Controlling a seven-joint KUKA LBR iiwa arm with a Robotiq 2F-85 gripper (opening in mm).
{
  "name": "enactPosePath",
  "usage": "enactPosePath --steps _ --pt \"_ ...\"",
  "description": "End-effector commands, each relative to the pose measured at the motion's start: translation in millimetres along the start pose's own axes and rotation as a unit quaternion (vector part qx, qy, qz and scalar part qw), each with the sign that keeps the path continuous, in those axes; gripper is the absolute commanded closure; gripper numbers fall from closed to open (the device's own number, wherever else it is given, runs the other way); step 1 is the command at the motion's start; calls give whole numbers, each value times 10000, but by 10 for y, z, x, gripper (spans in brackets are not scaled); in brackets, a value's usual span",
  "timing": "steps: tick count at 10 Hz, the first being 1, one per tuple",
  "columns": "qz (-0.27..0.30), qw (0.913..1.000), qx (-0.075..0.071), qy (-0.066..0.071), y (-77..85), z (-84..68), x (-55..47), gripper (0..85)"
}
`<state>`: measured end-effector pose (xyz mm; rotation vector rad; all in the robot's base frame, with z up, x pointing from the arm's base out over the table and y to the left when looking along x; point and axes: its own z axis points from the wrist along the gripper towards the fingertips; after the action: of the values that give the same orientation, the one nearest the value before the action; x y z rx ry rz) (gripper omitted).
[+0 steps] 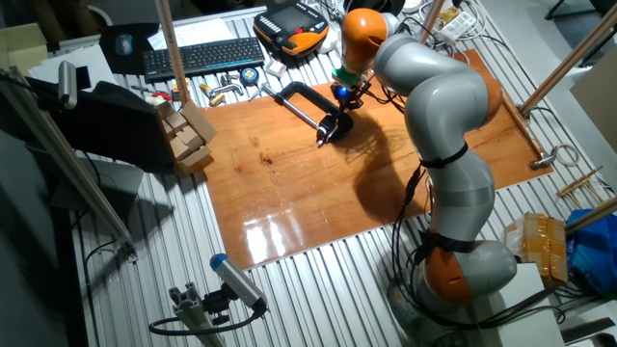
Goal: Insert the pencil into the pencil sharpener
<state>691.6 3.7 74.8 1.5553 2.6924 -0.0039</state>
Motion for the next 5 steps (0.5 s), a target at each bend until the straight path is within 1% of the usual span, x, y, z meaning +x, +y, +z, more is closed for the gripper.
enactPosePath --steps 1,5 --pt "-19 10000 1 0 0 1 2 850" --pt "-57 10000 9 32 14 -1 17 850"
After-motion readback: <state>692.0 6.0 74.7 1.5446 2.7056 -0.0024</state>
